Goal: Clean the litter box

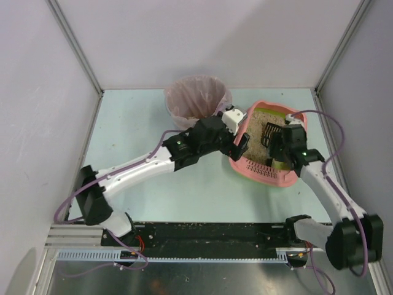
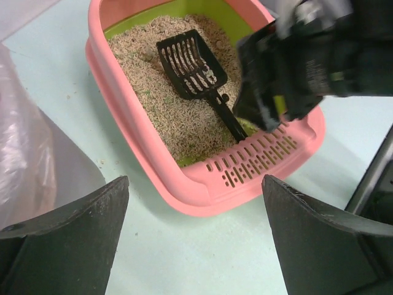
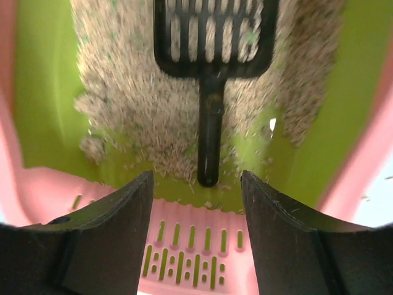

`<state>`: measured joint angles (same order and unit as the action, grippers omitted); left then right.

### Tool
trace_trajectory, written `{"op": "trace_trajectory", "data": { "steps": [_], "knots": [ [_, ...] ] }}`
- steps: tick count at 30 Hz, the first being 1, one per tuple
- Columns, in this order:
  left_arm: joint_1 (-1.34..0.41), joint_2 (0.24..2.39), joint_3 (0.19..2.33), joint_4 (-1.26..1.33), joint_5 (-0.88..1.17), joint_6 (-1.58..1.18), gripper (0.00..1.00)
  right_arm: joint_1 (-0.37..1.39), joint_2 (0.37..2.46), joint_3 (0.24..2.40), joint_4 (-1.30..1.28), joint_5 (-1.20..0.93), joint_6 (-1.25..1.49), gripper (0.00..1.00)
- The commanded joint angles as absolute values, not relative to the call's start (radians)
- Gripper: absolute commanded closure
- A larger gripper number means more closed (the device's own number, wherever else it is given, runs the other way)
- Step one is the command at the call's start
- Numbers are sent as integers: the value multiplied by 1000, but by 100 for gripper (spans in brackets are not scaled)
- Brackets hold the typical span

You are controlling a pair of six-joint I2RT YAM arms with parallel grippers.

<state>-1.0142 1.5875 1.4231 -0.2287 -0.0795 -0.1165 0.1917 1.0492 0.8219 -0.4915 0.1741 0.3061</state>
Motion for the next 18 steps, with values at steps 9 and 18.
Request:
{"op": "trace_trajectory", "data": {
  "steps": [9, 18],
  "knots": [
    [-994, 1385, 1325, -215, 70, -2, 4, 213, 1327, 850, -397, 192, 338, 38],
    [-973, 1329, 1287, -252, 80, 67, 3, 189, 1537, 864, -256, 202, 316, 43]
  ]
}}
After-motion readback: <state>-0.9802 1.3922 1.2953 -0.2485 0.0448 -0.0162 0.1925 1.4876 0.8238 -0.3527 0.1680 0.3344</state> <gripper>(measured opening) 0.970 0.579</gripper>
